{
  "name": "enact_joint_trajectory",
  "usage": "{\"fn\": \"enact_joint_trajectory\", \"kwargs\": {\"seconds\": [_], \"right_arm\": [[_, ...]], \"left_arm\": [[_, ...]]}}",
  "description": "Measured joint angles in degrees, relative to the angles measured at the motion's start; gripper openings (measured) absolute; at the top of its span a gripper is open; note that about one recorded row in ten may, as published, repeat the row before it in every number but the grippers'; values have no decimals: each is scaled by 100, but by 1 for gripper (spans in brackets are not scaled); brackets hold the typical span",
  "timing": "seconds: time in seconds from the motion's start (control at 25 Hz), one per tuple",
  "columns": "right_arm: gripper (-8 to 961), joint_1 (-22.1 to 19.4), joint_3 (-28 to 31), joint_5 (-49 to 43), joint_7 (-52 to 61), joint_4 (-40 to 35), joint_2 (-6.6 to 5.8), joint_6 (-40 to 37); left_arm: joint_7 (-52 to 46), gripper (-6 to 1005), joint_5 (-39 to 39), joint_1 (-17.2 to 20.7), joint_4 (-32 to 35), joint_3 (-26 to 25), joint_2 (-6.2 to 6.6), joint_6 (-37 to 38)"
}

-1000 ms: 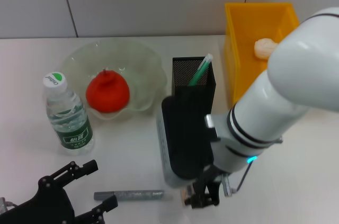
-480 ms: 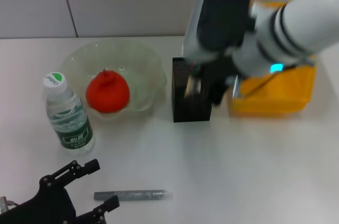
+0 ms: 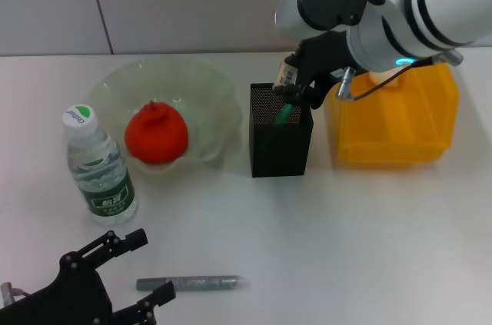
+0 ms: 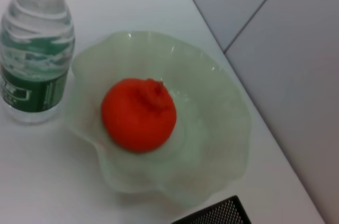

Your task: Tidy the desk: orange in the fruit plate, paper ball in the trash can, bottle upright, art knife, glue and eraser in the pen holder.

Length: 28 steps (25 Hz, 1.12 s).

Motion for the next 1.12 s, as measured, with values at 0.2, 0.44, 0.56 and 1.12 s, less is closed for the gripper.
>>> {"fn": "enact_joint_trajectory", "kwargs": {"seconds": [0.2,0.44,0.56,1.12], "right_arm": [[405,62,-47,14,-20,-390,2,215],[405,69,-190,9,-6,-543,9,350],[405,73,-259,3,-1,-580,9,383],[545,-41,-301,-12,44,-466,9,579]], "left_arm": [[-2,812,0,2,4,0,2,19],[-4,812,0,3,9,0,14,37],[-5,812,0,6,8,0,16,41],[-4,811,0,20,27,0,29,77]]}}
